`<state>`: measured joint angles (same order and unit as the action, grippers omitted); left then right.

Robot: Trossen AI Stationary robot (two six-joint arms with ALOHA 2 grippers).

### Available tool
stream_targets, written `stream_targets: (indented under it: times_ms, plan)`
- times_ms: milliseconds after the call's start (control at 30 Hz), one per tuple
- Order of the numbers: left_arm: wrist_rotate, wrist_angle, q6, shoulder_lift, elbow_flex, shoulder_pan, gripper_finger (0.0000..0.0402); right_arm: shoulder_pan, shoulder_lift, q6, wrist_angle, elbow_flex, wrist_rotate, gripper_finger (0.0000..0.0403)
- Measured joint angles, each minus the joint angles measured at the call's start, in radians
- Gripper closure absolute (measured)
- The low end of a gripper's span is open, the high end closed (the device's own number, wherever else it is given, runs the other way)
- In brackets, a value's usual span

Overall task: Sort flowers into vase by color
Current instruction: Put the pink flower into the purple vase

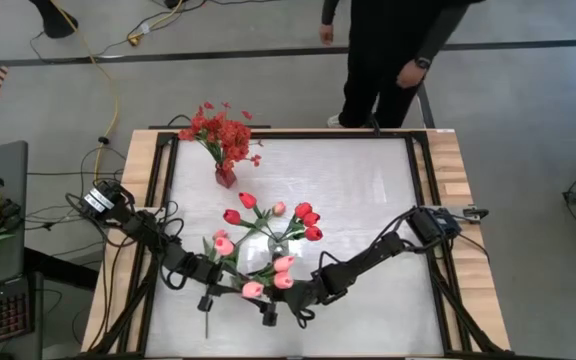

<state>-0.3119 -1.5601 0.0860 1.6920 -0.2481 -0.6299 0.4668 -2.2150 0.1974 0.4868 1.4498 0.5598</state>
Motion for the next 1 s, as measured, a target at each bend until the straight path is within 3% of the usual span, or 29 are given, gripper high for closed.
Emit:
stream_targets:
  times_ms: [733, 1000]
  plan:
    - [-0.014, 0.002, 0.032, 0.001, -0.043, 0.035, 0.0296, -0.032, 0.004, -0.064, 0.047, 0.0, -0.039, 0.0101]
    - [-0.015, -0.002, 0.03, 0.001, -0.043, 0.036, 0.0273, -0.032, 0.004, -0.064, 0.049, 0.001, -0.043, 0.011]
